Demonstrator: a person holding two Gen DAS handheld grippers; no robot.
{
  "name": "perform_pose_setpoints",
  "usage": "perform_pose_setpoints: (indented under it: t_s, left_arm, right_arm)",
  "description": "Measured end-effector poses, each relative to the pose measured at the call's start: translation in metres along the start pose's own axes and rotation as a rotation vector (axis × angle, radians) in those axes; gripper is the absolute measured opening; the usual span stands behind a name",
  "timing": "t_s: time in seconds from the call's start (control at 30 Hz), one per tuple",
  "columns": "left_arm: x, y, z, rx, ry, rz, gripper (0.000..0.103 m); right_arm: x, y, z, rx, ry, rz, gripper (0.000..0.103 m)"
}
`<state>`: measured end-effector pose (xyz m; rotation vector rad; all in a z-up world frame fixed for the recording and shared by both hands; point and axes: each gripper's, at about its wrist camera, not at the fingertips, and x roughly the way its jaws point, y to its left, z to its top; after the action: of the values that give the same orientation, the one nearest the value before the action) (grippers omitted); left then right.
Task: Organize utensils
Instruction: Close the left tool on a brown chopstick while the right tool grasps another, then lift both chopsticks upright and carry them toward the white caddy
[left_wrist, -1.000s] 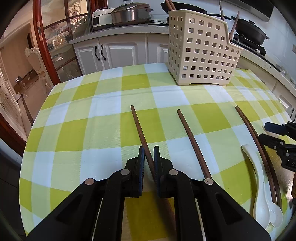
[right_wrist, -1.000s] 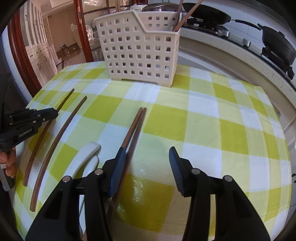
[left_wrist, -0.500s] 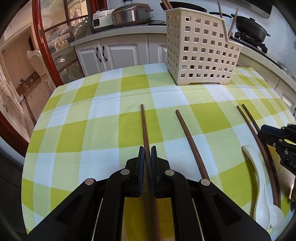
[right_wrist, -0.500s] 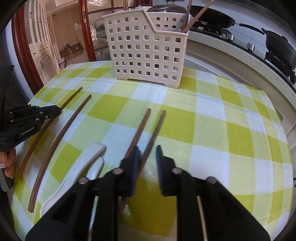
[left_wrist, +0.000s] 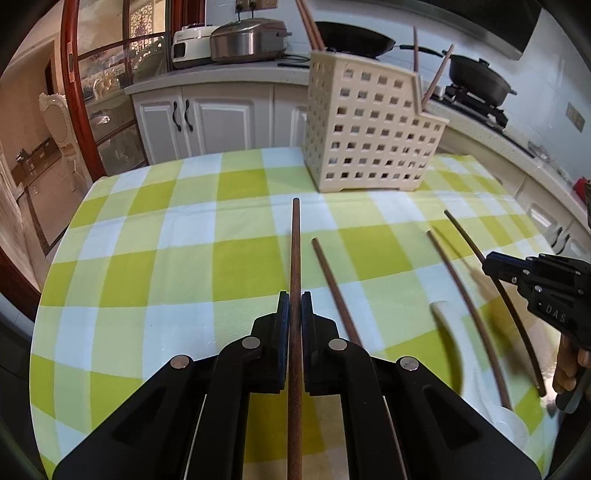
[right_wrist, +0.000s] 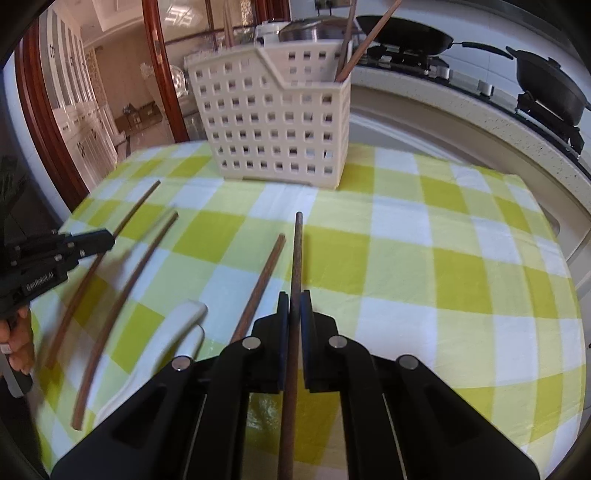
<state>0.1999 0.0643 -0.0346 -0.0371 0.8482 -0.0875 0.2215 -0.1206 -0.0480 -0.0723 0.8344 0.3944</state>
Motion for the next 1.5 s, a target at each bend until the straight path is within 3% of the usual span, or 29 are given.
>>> perform_pose_setpoints:
  t_s: [0.63,0.97,1.5]
  left_arm:
    - [-0.080,-0.011,0.016,0.017,-0.162,-0.040,0.004]
    - [-0.107,-0.015,0.017,0.025,-0.208,-0.051,0.004]
    - [-0.122,-0.024,0.022,0.036,-0.239,-0.070,0.004]
  right_arm:
    - [-0.083,0.002,0.017,-0.007,-0.154,0.001,0.006]
    - [-0.128,0.005,0.021,-0.010,-0.233,-0.008,0.006]
    - [-0.146,0.006,0.026,-0.005,-0.268,-0.010,0.006]
